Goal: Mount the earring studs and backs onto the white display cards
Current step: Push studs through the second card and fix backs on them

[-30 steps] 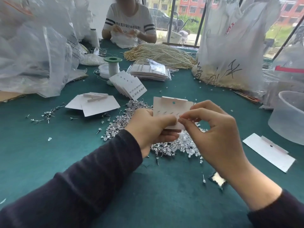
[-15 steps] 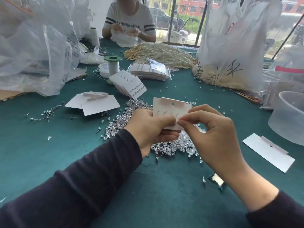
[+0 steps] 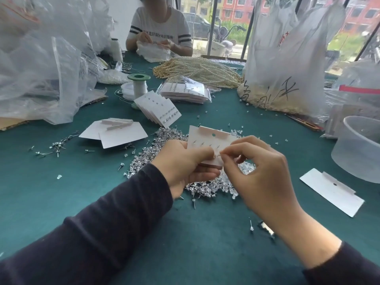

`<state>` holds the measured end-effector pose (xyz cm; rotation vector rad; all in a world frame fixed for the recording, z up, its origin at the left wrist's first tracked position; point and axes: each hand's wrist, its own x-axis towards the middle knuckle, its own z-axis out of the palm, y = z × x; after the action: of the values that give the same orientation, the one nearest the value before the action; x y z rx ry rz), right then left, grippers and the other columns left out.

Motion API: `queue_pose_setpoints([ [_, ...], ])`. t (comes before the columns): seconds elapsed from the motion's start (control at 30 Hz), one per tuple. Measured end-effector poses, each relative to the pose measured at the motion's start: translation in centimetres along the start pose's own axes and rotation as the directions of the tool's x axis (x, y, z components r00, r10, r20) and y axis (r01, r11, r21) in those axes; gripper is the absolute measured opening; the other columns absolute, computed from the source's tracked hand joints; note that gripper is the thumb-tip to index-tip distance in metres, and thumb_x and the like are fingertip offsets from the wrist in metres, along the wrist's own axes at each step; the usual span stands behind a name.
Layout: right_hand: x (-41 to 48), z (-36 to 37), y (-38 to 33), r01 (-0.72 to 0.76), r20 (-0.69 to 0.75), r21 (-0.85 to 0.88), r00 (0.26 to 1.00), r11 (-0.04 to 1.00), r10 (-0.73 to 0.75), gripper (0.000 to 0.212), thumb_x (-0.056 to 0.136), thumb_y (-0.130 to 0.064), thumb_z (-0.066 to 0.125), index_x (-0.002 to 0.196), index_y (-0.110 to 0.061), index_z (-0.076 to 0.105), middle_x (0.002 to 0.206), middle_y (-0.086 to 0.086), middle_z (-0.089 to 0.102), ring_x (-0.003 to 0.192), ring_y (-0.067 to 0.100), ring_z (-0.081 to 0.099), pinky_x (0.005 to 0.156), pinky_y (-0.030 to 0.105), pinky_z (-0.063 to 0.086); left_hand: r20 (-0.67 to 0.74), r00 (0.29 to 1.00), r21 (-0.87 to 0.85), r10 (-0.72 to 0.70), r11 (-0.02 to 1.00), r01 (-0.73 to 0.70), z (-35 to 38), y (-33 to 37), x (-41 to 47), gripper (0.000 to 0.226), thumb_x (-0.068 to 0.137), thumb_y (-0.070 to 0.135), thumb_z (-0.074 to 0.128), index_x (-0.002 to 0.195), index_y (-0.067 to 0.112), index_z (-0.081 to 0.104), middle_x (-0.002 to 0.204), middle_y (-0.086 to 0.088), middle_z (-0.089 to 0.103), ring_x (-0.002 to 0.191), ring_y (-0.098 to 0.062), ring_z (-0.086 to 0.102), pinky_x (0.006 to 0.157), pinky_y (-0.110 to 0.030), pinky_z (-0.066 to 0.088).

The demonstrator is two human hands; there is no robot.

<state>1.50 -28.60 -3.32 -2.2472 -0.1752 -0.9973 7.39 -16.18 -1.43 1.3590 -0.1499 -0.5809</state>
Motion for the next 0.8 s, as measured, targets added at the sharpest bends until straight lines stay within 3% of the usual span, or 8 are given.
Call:
queue_pose_setpoints([
  [0.33,-0.2,0.6,0.2,-0.007,0.025,-0.058,1.0,0.998,0.008,0.005,0.072,-0.002,0.064,0.069,-0.006,0.067,0.072,0.002,0.061,0.064,0.009,0.048,0.062,0.016,0.041,-0.032,0.999,0.033,0.026,0.999,-0.025,0.2,-0.4,0.0,0.022,0.08,-0.006,0.054,0.06,0.001,0.057,0.042,-0.003,0.06,0.036,-0.011,0.057,0.038,-0.016,0.048],
  [0.63,-0.4,0.8,0.0,-0.018,0.015,-0.069,1.0,0.997,0.019,0.006,0.075,-0.001,0.066,0.072,-0.006,0.066,0.075,0.001,0.061,0.065,0.009,0.048,0.065,0.012,0.037,0.002,0.999,0.03,0.043,0.999,-0.043,-0.1,-0.5,0.2,0.013,0.08,-0.004,0.056,0.069,-0.001,0.061,0.05,-0.006,0.063,0.04,-0.012,0.059,0.041,-0.016,0.048],
  [0.7,-0.3,0.6,0.0,0.007,-0.038,-0.084,0.999,0.996,-0.011,0.005,0.076,-0.001,0.063,0.073,-0.005,0.064,0.077,0.002,0.06,0.067,0.006,0.046,0.067,0.007,0.035,0.138,0.99,0.027,0.011,1.0,-0.015,-0.4,0.2,0.2,0.008,0.078,0.006,0.064,0.076,-0.002,0.062,0.058,-0.011,0.067,0.047,-0.015,0.063,0.047,-0.019,0.052],
  [0.77,-0.2,0.2,0.1,0.019,-0.102,-0.085,0.994,0.996,-0.028,0.007,0.077,0.001,0.063,0.074,-0.005,0.063,0.077,0.002,0.059,0.069,0.003,0.044,0.069,0.006,0.035,0.306,0.951,0.064,-0.046,0.998,0.028,-1.1,1.4,0.0,0.036,0.069,0.034,0.07,0.084,0.002,0.064,0.069,-0.014,0.07,0.057,-0.019,0.065,0.054,-0.022,0.055],
  [0.8,-0.1,0.0,0.1,0.011,-0.121,-0.073,0.992,0.997,-0.019,0.009,0.078,0.002,0.063,0.075,-0.006,0.063,0.077,0.002,0.058,0.069,0.002,0.044,0.069,0.006,0.035,0.303,0.951,0.123,-0.056,0.992,0.02,-1.6,2.0,0.0,0.049,0.066,0.046,0.068,0.088,0.003,0.063,0.074,-0.014,0.071,0.059,-0.02,0.065,0.055,-0.024,0.055],
])
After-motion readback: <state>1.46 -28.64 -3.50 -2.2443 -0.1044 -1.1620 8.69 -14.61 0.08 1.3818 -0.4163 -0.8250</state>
